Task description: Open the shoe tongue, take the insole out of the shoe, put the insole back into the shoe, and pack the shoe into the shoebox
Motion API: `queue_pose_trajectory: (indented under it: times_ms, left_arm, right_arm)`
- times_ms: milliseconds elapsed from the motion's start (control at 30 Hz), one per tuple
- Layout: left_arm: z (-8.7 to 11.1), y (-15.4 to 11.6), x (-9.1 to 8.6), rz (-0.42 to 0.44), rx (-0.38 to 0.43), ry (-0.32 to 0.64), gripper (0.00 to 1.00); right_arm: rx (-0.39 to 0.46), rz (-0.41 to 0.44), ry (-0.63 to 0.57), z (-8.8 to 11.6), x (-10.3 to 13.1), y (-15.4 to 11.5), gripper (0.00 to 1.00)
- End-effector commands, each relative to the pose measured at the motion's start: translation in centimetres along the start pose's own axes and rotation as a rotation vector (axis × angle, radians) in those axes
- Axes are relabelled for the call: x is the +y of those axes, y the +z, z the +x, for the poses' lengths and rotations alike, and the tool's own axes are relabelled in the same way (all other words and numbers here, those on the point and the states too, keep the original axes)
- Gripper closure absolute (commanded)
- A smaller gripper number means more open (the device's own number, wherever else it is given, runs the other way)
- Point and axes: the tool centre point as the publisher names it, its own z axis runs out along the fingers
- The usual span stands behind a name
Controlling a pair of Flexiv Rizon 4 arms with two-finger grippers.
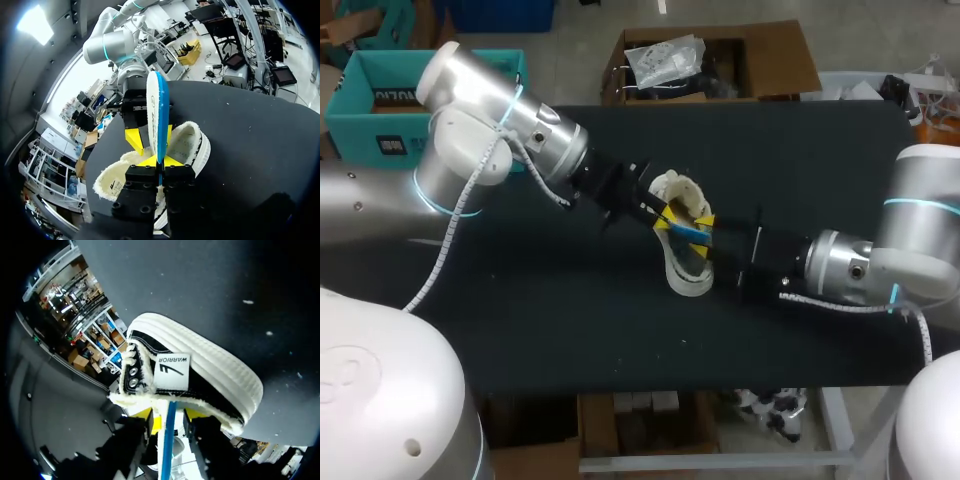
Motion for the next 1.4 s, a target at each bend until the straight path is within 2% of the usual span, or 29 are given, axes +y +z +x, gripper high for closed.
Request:
queue_pose_trajectory:
  times_ms: [33, 67, 100, 133, 400, 833, 1000, 1033, 1067, 1233, 1333, 1367, 1400]
  left_arm:
    - [0.2, 0.2, 0.2, -0.008, -0.004, -0.006, 1.00]
    - [0.2, 0.2, 0.2, -0.008, -0.003, -0.007, 1.00]
    - [0.2, 0.3, 0.2, -0.010, -0.002, -0.008, 1.00]
    - [0.2, 0.3, 0.2, -0.010, -0.002, -0.008, 1.00]
    - [-0.1, 0.7, 0.2, -0.012, -0.003, -0.006, 1.00]
    - [0.0, 2.0, 2.7, -0.038, 0.003, -0.056, 1.00]
    - [0.1, 1.9, 2.8, -0.035, -0.009, -0.070, 1.00]
    - [0.0, 1.8, 2.7, -0.030, -0.016, -0.067, 0.96]
    - [0.0, 1.7, 2.6, -0.027, -0.019, -0.062, 0.85]
    - [-0.1, 1.2, 1.2, -0.005, -0.026, -0.025, 0.81]
    - [-0.3, 1.2, 0.7, 0.000, -0.030, -0.012, 0.84]
    - [-0.3, 1.2, 0.6, 0.005, -0.032, -0.008, 0.96]
    - [-0.4, 1.2, 0.5, 0.006, -0.033, -0.005, 1.00]
  right_arm:
    - [-0.008, -0.007, -0.011, 0.0, -1.4, -1.0, 0.79]
    - [-0.012, -0.004, -0.015, 0.0, -1.5, -0.9, 0.85]
    - [-0.014, 0.002, -0.017, -0.1, -1.7, -0.9, 0.97]
    - [-0.017, 0.005, -0.020, -0.1, -1.8, -0.8, 1.00]
    - [-0.037, 0.019, -0.032, -0.3, -1.8, -0.2, 1.00]
    - [-0.031, 0.010, -0.018, -0.2, 1.4, 1.0, 1.00]
    - [-0.039, -0.009, -0.015, -0.4, 1.9, 1.1, 1.00]
    - [-0.039, -0.014, -0.014, -0.4, 2.0, 1.0, 1.00]
    - [-0.040, -0.019, -0.013, -0.4, 2.1, 1.0, 1.00]
    - [-0.039, -0.029, -0.009, -0.4, 2.4, 0.7, 1.00]
    - [-0.038, -0.033, -0.006, -0.4, 2.6, 0.7, 1.00]
    - [-0.039, -0.035, -0.005, -0.4, 2.6, 0.7, 1.00]
    - [-0.039, -0.036, -0.005, -0.4, 2.7, 0.7, 1.00]
